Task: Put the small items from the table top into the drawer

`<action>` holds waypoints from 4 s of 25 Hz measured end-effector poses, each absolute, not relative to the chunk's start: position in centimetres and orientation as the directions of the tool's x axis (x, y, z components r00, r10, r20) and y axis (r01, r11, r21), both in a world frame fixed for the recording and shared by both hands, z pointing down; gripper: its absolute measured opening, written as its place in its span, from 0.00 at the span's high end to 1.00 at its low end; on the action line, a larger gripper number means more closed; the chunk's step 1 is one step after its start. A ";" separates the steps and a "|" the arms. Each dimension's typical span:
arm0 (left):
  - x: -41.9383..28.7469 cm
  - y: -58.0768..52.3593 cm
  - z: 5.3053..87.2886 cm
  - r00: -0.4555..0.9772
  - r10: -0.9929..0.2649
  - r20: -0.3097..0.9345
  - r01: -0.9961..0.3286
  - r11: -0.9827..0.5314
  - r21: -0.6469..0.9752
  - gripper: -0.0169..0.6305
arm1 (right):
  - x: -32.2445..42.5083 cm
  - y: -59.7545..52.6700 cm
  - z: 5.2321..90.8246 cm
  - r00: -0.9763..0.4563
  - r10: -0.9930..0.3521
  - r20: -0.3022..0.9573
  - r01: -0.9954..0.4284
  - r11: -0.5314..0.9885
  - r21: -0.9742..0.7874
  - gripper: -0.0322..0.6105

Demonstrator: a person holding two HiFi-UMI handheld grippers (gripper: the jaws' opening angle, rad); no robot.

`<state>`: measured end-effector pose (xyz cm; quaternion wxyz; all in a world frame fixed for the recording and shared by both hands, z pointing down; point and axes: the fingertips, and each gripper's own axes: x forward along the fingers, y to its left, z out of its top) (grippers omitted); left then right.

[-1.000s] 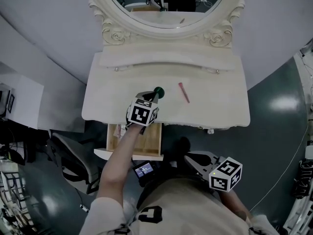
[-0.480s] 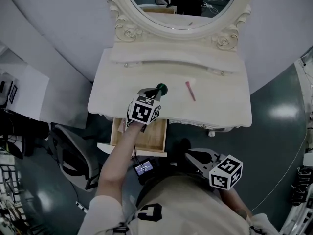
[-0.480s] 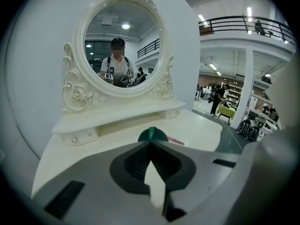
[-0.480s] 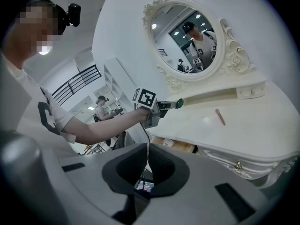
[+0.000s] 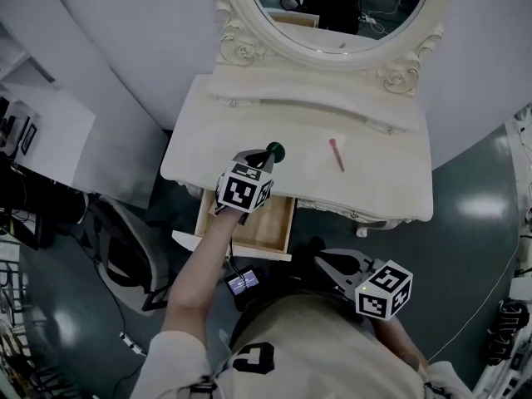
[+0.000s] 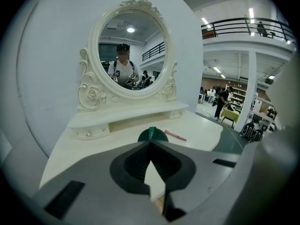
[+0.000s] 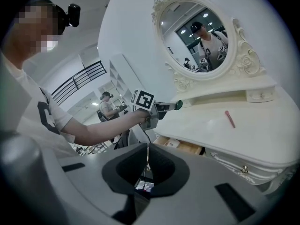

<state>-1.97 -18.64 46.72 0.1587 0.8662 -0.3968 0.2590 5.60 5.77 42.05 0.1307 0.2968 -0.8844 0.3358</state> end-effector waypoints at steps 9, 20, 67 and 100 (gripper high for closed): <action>-4.0 -17.6 46.1 0.557 -0.623 0.550 -0.779 -0.622 0.084 0.89 | 3.8 6.4 41.8 -0.789 -0.430 0.439 -0.611 0.621 -0.491 0.90; -5.0 -16.6 46.7 0.538 -0.632 0.558 -0.799 -0.593 0.098 0.89 | 4.2 6.2 41.6 -0.791 -0.410 0.454 -0.604 0.639 -0.476 0.90; -12.7 -1.6 43.0 0.084 -0.772 0.631 -0.991 -0.128 -0.025 0.89 | 6.8 5.3 41.7 -0.940 -0.012 0.342 -0.200 0.830 -0.520 0.90; -20.4 -4.2 53.3 0.271 -0.638 0.721 -0.952 -0.287 0.104 0.89 | -2.8 3.6 42.8 -0.842 -0.178 0.509 -0.435 0.783 -0.445 0.90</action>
